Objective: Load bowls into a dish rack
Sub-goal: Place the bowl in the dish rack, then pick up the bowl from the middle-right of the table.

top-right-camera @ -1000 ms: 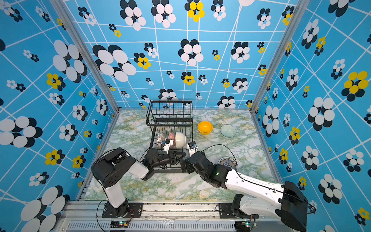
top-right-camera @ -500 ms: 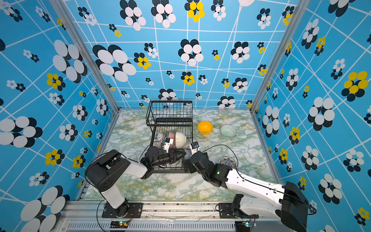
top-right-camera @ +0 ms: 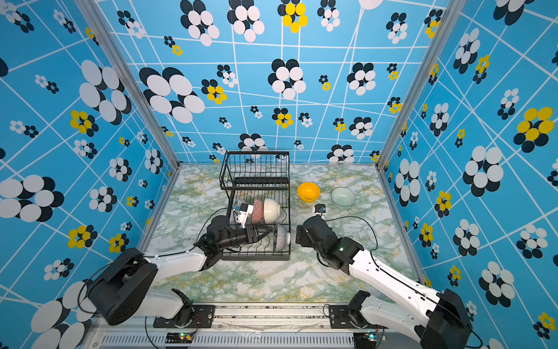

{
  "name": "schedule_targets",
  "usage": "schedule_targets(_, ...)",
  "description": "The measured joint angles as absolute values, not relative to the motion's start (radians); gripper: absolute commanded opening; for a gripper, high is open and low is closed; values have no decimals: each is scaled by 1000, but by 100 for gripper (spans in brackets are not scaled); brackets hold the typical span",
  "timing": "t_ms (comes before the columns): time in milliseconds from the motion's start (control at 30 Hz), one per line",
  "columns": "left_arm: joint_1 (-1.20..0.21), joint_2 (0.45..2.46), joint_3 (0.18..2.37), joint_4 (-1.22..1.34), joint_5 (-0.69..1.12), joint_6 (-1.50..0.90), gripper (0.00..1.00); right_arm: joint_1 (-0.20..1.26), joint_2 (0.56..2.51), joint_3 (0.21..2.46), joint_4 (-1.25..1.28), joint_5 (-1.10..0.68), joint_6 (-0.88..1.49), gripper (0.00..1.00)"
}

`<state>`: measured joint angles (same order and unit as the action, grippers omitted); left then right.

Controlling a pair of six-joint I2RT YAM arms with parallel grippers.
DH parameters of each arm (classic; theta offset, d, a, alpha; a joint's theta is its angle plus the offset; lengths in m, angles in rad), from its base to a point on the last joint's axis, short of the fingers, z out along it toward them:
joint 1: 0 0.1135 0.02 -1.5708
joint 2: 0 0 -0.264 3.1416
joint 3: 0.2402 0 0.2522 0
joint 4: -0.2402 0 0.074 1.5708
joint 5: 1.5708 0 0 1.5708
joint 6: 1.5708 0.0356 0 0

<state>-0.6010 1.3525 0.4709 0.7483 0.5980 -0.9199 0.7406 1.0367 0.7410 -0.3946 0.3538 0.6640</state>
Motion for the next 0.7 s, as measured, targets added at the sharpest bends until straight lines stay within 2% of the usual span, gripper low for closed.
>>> schedule_targets(100, -596, 1235, 525, 542, 590, -797, 42, 688, 1034, 752, -416, 334, 674, 85)
schedule_targets(267, -596, 1059, 656, 198, 529, -530, 59, 616, 1033, 767, -468, 304, 677, 84)
schedule_targets(400, -588, 955, 697, 55, 474, -353, 70, 569, 1031, 794, -529, 301, 678, 79)
schedule_targets(500, -575, 908, 694, 9, 445, -270, 83, 533, 1023, 800, -573, 301, 695, 77)
schedule_targets(533, -571, 896, 689, 5, 436, -254, 94, 521, 1022, 800, -591, 302, 706, 77)
schedule_targets(567, -569, 883, 680, 6, 429, -242, 99, 513, 1022, 800, -608, 302, 720, 77)
schedule_targets(700, -558, 849, 638, 5, 421, -228, 99, 507, 1023, 806, -688, 305, 782, 73)
